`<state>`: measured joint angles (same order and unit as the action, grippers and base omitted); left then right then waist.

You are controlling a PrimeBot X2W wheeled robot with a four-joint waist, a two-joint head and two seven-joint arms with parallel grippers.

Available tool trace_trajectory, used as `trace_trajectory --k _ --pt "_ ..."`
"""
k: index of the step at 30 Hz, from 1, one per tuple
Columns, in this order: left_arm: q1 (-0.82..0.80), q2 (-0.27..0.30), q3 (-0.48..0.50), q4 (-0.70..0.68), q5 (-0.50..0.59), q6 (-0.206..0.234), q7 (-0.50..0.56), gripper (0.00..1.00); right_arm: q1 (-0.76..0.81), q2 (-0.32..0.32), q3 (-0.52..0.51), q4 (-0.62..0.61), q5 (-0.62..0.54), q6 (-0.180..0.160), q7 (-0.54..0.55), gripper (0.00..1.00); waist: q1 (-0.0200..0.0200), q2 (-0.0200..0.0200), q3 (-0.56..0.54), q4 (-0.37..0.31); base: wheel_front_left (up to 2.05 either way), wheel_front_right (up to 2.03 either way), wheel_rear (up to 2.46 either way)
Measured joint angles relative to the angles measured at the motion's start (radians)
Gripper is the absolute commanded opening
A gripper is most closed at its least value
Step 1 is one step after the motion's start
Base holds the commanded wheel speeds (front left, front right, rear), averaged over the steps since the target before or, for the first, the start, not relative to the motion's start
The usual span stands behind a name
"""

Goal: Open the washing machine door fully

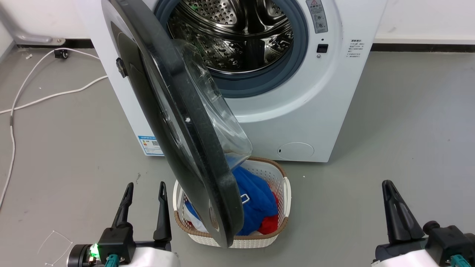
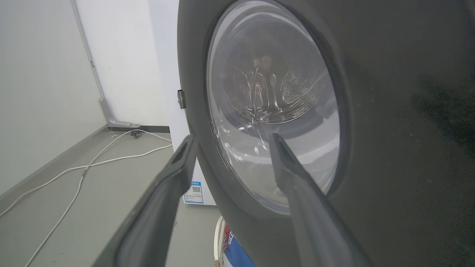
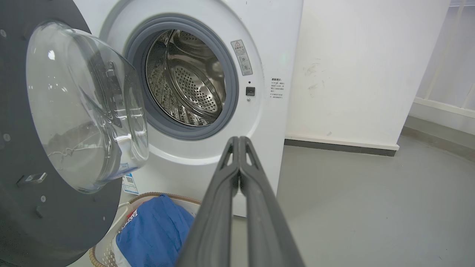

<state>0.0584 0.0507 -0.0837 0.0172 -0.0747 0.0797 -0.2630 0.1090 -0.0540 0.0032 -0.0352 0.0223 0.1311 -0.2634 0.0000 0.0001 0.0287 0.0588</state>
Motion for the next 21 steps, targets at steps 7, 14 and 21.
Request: trace_trajectory --k 7,14,21 --pt "0.001 0.000 0.004 0.001 0.000 0.000 0.000 1.00 0.015 0.002 -0.020 -0.002 0.064 0.000 0.000 0.30 0.0000 0.0000 -0.005 0.000 0.00 0.00 0.00" --pt "0.005 0.000 0.007 0.003 0.001 0.000 0.000 1.00 0.017 0.002 -0.021 0.009 0.101 0.000 0.000 1.00 0.0000 0.0000 -0.008 0.000 0.00 0.00 0.00" --pt "0.006 0.000 0.016 0.004 0.002 0.000 0.000 1.00 0.021 0.002 -0.023 0.027 0.115 0.000 0.000 1.00 0.0000 0.0000 -0.008 0.000 0.00 0.00 0.00"
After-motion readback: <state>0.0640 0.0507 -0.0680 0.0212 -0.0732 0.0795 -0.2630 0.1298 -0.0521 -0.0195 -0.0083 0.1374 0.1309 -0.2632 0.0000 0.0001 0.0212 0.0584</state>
